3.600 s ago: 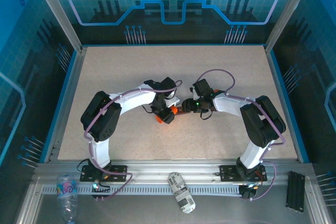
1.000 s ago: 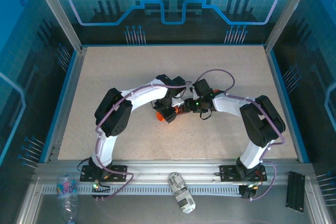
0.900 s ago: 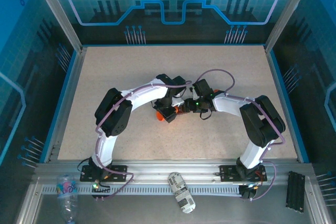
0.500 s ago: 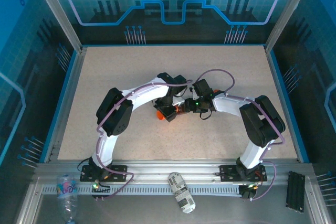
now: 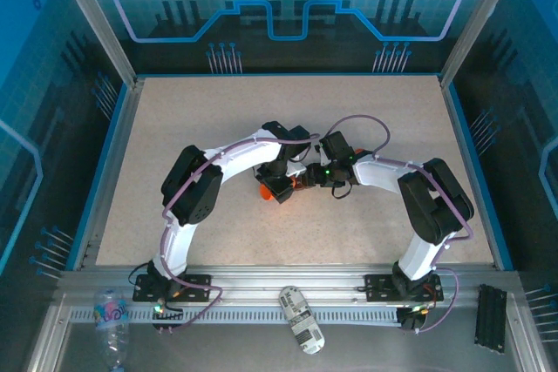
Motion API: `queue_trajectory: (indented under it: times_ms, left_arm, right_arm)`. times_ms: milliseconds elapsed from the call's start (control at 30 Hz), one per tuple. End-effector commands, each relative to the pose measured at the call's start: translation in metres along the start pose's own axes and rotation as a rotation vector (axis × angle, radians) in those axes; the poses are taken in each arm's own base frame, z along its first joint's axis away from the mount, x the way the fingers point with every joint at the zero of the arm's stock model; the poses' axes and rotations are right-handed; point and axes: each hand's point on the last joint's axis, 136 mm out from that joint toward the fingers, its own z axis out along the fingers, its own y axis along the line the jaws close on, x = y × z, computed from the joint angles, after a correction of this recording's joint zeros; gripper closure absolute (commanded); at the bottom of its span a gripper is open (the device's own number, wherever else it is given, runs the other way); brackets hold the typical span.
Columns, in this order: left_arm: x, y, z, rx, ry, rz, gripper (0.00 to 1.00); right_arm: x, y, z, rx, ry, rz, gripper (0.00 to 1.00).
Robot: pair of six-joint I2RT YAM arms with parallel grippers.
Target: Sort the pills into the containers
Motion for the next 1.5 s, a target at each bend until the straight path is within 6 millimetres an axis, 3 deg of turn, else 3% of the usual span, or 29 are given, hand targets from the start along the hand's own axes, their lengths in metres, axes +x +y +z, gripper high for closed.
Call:
queue_trajectory:
  times_ms: [0,1467]
  left_arm:
    - [0.004,-0.003,-0.001,-0.001,0.025,0.022,1.0]
    - [0.011,-0.006,-0.012,0.015,-0.148,0.013,1.0]
  right_arm:
    - [0.026,-0.015,0.012,0.068,0.084,0.005,0.38]
    - [0.027,-0.018,0.015,0.082,0.096,0.021,0.38]
